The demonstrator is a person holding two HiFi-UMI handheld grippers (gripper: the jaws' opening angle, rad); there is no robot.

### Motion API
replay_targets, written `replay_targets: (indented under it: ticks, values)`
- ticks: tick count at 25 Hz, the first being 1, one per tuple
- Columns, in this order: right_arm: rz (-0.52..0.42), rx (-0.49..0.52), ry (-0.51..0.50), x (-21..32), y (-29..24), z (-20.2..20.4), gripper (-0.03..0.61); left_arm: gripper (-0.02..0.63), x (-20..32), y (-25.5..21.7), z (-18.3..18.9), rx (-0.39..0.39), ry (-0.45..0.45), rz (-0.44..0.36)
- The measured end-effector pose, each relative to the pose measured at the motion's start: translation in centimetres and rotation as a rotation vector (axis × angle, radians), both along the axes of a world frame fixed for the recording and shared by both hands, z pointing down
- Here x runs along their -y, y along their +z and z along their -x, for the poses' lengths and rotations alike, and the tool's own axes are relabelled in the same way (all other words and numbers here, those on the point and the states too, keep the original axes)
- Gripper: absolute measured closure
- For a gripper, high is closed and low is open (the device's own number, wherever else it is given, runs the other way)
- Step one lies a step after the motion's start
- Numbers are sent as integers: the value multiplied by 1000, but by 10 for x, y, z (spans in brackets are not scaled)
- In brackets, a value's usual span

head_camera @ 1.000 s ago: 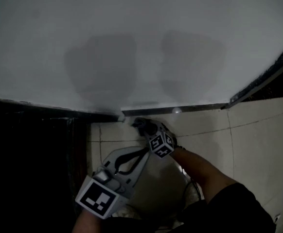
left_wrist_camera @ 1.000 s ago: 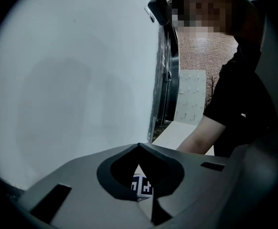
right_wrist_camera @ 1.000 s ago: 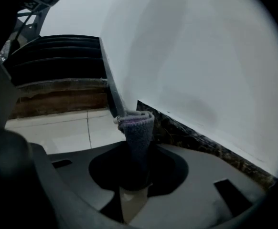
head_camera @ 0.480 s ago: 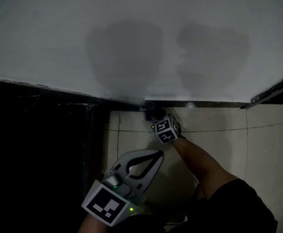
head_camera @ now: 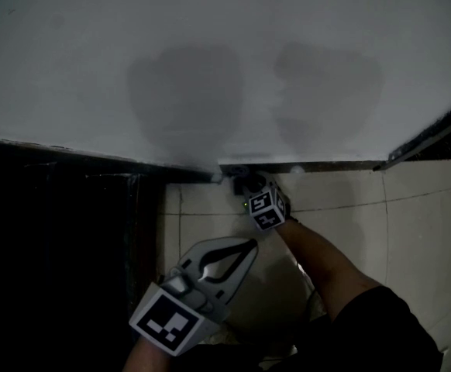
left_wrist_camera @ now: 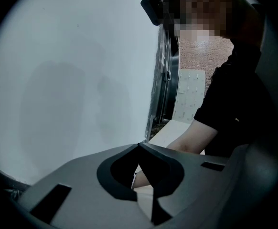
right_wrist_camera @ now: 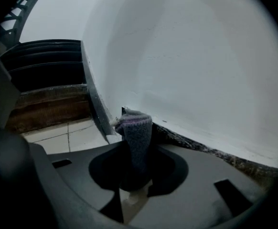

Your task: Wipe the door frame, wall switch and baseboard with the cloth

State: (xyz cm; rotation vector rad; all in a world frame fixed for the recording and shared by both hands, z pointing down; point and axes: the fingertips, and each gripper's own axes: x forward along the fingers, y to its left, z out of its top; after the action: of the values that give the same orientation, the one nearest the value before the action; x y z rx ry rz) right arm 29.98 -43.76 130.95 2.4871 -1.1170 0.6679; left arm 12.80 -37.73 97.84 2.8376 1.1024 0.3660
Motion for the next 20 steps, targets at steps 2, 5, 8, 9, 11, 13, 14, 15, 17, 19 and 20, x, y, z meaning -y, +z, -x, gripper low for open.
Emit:
replay_targets:
  ticks: [2, 5, 8, 9, 11, 13, 14, 15, 17, 19, 20]
  values:
    - [3, -1, 5, -8, 0, -1, 482, 613, -4, 1, -2, -3, 7, -2]
    - [21, -12, 11, -21, -5, -5, 482, 613, -11, 2, -6, 3, 17, -6]
    - [33, -16, 18, -32, -9, -8, 482, 612, -19, 1, -9, 6, 29, -6]
    - [36, -18, 21, -36, -10, -9, 482, 612, -22, 1, -10, 6, 32, -6]
    - [37, -16, 29, -44, -10, -10, 482, 614, -27, 2, -10, 6, 37, -4]
    - [37, -13, 34, -51, -10, -11, 482, 612, -30, 2, -12, 8, 44, -6]
    - [39, -12, 37, -55, -10, -12, 482, 614, -32, 3, -13, 10, 48, -8]
    - [41, -12, 40, -59, -10, -13, 482, 613, -34, 3, -14, 12, 51, -10]
    - [43, -8, 48, -66, -9, -15, 482, 612, -40, 3, -16, 11, 62, -16]
    - [36, 6, 57, -72, -4, -15, 482, 614, -46, 3, -18, 10, 73, -19]
    - [36, 6, 60, -75, -5, -15, 482, 614, -49, 4, -19, 11, 78, -19]
